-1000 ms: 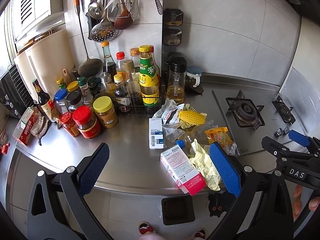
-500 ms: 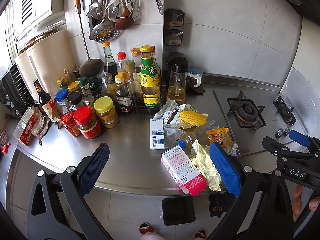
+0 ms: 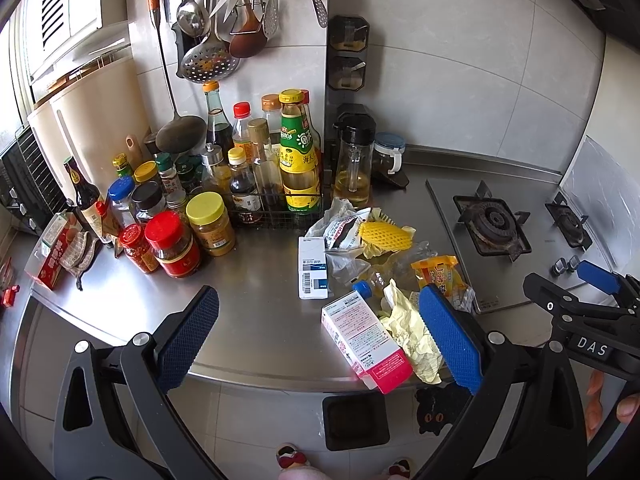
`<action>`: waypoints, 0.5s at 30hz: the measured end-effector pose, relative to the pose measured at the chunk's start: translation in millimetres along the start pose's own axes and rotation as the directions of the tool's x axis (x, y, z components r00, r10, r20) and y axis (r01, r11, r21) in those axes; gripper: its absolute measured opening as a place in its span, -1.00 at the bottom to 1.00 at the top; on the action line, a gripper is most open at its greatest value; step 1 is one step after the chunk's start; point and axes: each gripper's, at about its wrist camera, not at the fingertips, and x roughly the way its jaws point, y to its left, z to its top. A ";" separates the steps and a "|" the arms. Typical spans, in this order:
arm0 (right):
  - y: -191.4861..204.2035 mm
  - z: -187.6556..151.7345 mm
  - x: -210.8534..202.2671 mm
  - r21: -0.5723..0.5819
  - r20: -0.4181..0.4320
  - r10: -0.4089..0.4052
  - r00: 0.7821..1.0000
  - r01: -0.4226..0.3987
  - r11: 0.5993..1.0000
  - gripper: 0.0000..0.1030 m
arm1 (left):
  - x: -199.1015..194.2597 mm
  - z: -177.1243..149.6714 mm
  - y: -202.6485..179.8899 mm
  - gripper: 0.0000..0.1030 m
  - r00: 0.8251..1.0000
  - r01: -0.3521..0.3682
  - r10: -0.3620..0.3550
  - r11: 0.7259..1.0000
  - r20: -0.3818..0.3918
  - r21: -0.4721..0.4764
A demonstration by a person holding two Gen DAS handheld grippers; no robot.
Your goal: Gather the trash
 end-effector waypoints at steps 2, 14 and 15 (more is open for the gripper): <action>0.0 0.1 0.1 -0.001 0.000 -0.001 1.000 0.001 1.000 0.94 | 0.3 0.3 0.7 0.84 1.000 0.000 0.000 1.000 0.000 -0.002; -2.8 1.5 7.3 0.002 -0.005 -0.005 1.000 0.005 1.000 0.94 | 0.6 -0.7 0.3 0.84 1.000 0.001 -0.001 1.000 0.000 0.000; -3.4 1.6 8.7 0.004 -0.006 -0.004 1.000 0.004 1.000 0.94 | 2.0 -1.2 -0.5 0.84 1.000 0.001 -0.001 1.000 -0.003 0.001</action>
